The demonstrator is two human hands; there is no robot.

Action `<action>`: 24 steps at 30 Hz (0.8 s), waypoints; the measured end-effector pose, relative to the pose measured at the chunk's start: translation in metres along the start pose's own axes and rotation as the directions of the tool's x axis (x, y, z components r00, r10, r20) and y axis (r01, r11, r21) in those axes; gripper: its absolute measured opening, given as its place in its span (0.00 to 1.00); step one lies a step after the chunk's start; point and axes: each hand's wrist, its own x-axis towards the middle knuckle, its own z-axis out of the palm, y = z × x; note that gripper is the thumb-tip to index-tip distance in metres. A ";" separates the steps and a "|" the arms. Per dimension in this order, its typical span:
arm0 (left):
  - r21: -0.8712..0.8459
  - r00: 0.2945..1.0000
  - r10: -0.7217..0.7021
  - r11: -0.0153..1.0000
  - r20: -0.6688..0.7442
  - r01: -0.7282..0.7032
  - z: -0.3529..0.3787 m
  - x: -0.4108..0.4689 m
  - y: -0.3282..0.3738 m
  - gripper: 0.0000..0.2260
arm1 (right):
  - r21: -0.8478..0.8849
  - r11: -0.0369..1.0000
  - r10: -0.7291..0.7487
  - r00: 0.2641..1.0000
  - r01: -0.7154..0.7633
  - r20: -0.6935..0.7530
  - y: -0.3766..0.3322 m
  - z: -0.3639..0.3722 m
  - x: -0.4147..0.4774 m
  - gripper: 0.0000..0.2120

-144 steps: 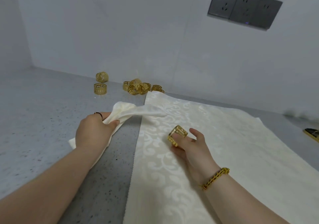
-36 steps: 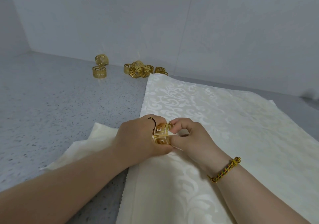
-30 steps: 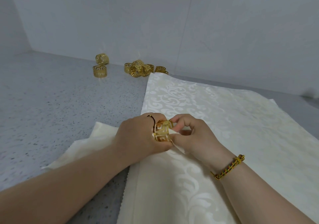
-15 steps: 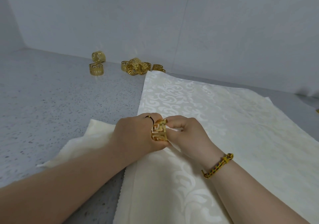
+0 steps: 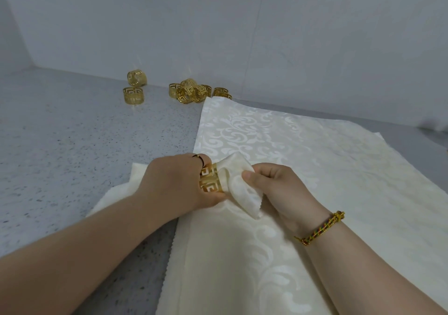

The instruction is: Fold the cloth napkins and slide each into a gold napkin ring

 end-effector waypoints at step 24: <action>-0.045 0.981 0.169 0.985 0.097 -0.165 -0.009 -0.011 -0.025 0.43 | -0.655 0.656 -0.353 0.920 0.375 0.172 -0.011 -0.007 -0.007 0.16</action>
